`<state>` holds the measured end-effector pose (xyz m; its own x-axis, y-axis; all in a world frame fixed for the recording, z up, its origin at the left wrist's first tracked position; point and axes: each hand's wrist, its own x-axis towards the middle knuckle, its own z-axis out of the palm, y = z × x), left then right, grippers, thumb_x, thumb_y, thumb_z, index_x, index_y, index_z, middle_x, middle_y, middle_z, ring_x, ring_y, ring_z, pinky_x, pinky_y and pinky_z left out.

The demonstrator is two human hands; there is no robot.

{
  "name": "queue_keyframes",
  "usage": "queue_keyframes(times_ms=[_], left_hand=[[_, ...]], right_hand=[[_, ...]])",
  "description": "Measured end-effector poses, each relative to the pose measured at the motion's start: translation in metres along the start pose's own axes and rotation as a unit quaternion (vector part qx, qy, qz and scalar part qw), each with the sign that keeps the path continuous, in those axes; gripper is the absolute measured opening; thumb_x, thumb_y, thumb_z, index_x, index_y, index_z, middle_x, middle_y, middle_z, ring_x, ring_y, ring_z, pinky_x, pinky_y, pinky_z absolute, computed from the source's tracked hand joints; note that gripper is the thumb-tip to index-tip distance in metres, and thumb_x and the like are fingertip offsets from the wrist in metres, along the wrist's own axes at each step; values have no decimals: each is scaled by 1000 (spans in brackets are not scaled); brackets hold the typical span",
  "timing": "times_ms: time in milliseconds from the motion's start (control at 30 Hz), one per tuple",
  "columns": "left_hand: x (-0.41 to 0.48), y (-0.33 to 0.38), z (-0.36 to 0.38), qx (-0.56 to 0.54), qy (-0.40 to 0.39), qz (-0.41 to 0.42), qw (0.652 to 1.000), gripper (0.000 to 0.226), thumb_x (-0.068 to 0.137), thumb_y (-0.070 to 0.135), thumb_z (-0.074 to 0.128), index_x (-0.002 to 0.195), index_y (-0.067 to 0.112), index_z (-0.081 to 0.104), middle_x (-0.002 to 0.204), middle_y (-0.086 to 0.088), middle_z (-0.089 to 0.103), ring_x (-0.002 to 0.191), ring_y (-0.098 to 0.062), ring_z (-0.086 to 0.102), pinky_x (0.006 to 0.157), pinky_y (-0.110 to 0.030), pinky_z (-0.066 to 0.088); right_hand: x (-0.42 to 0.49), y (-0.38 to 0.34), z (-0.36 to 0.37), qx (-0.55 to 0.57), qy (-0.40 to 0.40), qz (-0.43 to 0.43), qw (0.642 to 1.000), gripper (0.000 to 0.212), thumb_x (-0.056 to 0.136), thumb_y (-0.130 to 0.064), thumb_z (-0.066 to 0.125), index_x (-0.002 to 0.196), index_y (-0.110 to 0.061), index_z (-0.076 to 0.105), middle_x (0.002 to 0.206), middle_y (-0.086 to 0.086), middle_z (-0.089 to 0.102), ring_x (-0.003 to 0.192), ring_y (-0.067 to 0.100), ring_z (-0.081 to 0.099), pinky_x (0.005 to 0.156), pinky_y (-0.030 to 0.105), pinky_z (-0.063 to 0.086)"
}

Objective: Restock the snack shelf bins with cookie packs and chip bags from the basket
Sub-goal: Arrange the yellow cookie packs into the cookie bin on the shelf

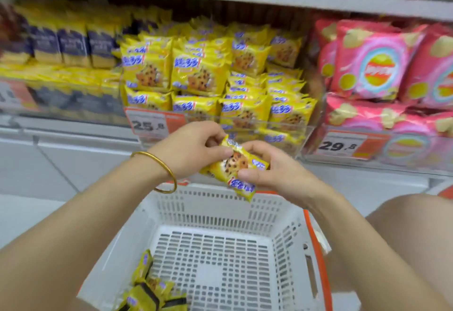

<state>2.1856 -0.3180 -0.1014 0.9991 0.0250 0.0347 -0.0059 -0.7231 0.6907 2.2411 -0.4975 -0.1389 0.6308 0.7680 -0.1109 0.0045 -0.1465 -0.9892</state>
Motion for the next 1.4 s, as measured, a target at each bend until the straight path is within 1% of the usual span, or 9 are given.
queue_keyframes(times_ms=[167, 300, 500, 700, 800, 900, 1033, 1267, 1400], left_hand=[[12, 36, 1, -210, 21, -11, 977, 41, 77, 32, 68, 110, 13, 54, 98, -12, 63, 85, -22, 66, 75, -41, 57], [17, 38, 3, -236, 43, 5, 971, 26, 81, 14, 69, 100, 22, 53, 80, 1, 58, 65, -14, 57, 58, -24, 51], [21, 38, -7, -194, 138, 96, 966, 32, 81, 13, 70, 103, 29, 51, 87, 5, 58, 75, -8, 55, 68, -20, 49], [28, 37, -10, -166, 219, 128, 953, 35, 80, 15, 72, 105, 26, 50, 96, 8, 64, 90, -7, 58, 74, -17, 46], [31, 33, -12, -59, 288, 165, 941, 31, 84, 19, 68, 109, 23, 51, 110, 11, 55, 108, -10, 50, 94, -23, 42], [40, 24, -16, 126, 332, 203, 912, 30, 85, 24, 59, 113, 14, 57, 128, -5, 52, 124, -24, 41, 106, -17, 17], [45, 15, -8, 242, 300, 190, 903, 35, 86, 32, 44, 109, 12, 61, 137, -15, 47, 132, -35, 34, 110, -46, 27], [49, 6, -1, 288, 280, 197, 894, 27, 83, 20, 65, 108, 9, 63, 140, -19, 45, 134, -39, 33, 108, -57, 29], [48, 3, 0, 295, 275, 190, 895, 30, 82, 20, 69, 109, 9, 63, 141, -18, 44, 136, -38, 32, 111, -54, 25]], right_hand=[[-8, -31, -19, 69, 151, -84, 982, 39, 69, -8, 76, 103, -9, 57, 88, 5, 67, 74, 16, 62, 62, 33, 50], [-6, -34, -17, 73, 203, -85, 973, 60, 63, -16, 73, 117, -25, 50, 116, 24, 60, 90, 27, 60, 83, 53, 50], [1, -60, -29, -205, 242, -186, 930, 68, 67, -24, 77, 126, -40, 48, 114, -16, 53, 101, 3, 55, 87, 33, 52], [11, -93, -31, -433, 201, -207, 854, 42, 72, -20, 79, 111, -22, 64, 108, -14, 62, 87, -10, 51, 75, 5, 36], [12, -102, -37, -435, 288, -205, 828, 33, 72, -21, 79, 96, -25, 57, 95, -10, 58, 80, 0, 53, 70, 18, 41], [22, -107, -48, -500, 417, -185, 736, 34, 79, -20, 72, 105, -17, 49, 102, -3, 53, 93, 19, 52, 76, 35, 42], [67, -109, -61, -617, 446, -50, 646, 34, 88, -9, 61, 118, -10, 46, 120, 11, 47, 108, 34, 51, 69, 38, 37], [127, -117, -84, -601, 430, 28, 673, 48, 87, 5, 47, 133, -4, 38, 134, 19, 39, 120, 41, 44, 88, 46, 44], [137, -122, -98, -640, 421, 35, 642, 43, 86, -1, 49, 127, -12, 48, 130, 15, 50, 130, 36, 33, 99, 41, 35]])
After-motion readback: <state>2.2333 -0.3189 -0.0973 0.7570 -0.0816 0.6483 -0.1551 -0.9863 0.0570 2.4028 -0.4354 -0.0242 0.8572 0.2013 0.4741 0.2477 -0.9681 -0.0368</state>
